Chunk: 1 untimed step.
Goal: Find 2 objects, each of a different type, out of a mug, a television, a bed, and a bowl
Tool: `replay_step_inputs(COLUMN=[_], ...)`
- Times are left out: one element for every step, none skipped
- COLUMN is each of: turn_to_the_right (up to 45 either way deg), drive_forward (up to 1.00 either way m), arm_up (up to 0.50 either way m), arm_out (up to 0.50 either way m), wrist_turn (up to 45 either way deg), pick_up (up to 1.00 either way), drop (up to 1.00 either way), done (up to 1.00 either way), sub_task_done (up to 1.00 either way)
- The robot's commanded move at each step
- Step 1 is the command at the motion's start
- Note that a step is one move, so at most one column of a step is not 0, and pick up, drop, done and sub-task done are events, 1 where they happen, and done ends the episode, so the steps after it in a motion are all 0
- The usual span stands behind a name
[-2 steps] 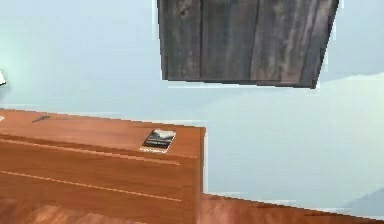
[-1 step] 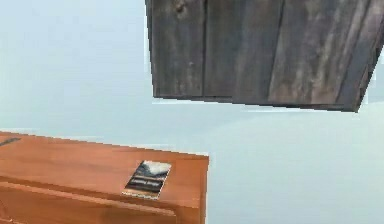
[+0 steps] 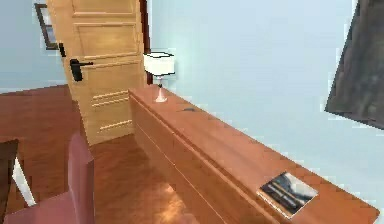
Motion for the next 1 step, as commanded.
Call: replay_step_inputs(turn_to_the_right=[-45.0], drive_forward=[0.00], arm_up=[0.00], arm_out=[0.00], wrist_turn=[0.0], pick_up=[0.00], drop=[0.00], done=[0.00], sub_task_done=[0.00])
